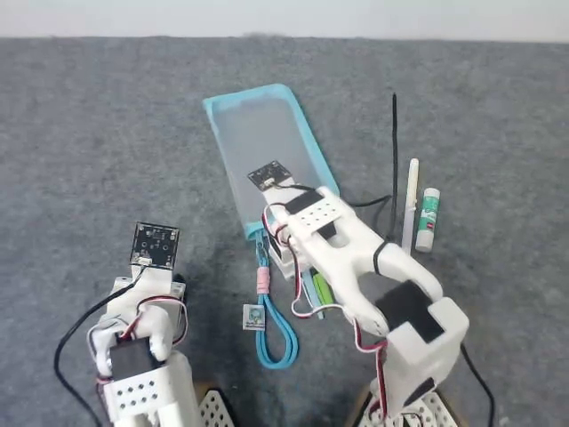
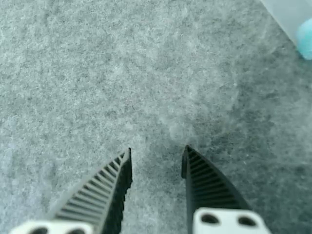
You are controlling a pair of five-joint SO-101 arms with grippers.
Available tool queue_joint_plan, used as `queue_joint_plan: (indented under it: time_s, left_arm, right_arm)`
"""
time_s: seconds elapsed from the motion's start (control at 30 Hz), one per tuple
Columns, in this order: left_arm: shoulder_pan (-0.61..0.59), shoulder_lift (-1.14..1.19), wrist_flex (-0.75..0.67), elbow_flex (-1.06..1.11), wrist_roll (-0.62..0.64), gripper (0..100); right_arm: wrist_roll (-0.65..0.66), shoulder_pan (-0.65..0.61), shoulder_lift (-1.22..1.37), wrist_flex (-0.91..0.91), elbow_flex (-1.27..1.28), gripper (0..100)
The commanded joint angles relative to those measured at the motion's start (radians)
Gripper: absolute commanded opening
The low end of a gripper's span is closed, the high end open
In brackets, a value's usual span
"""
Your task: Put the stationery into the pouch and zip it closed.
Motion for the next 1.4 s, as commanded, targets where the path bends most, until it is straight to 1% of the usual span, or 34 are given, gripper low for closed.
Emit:
queue_joint_plan:
  time_s: [0.0, 0.13, 0.23, 0.4, 0.5, 0.63, 0.73, 0.8, 0.9, 1.07, 1.13, 1.27, 1.37]
  left_arm:
    - [-0.002, -0.015, -0.037, -0.01, -0.008, 16]
    - [-0.002, -0.015, -0.037, -0.01, -0.008, 16]
    - [-0.002, -0.015, -0.037, -0.01, -0.008, 16]
    - [-0.002, -0.015, -0.037, -0.01, -0.008, 16]
    - [-0.002, -0.015, -0.037, -0.01, -0.008, 16]
    - [-0.002, -0.015, -0.037, -0.01, -0.008, 16]
    - [-0.002, -0.015, -0.037, -0.01, -0.008, 16]
    - [-0.002, -0.015, -0.037, -0.01, -0.008, 16]
    - [-0.002, -0.015, -0.037, -0.01, -0.008, 16]
    - [-0.002, -0.015, -0.037, -0.01, -0.008, 16]
    - [-0.002, -0.015, -0.037, -0.01, -0.008, 16]
    - [-0.002, -0.015, -0.037, -0.01, -0.008, 16]
    - [-0.002, -0.015, -0.037, -0.01, -0.008, 16]
  right_arm:
    - [0.003, 0.031, 0.027, 0.056, -0.061, 25.1]
    - [0.003, 0.111, 0.027, 0.059, -0.061, 14.3]
    - [0.008, 0.205, 0.027, 0.059, -0.061, 9.9]
    - [0.014, 0.377, 0.025, 0.062, -0.08, 9.1]
    - [0.04, 0.483, 0.025, 0.061, -0.109, 9.1]
    - [0.035, 0.613, 0.033, 0.058, -0.155, 9.1]
    - [0.035, 0.687, 0.031, 0.054, -0.192, 9.2]
    - [0.038, 0.713, 0.033, 0.059, -0.222, 9.5]
    - [0.041, 0.71, 0.024, 0.062, -0.241, 10.2]
    - [0.041, 0.67, 0.001, 0.11, -0.278, 23.9]
    - [0.041, 0.641, -0.038, 0.14, -0.288, 26.5]
    - [0.04, 0.559, -0.165, 0.196, -0.295, 24.2]
    - [0.04, 0.447, -0.263, 0.226, -0.29, 20.3]
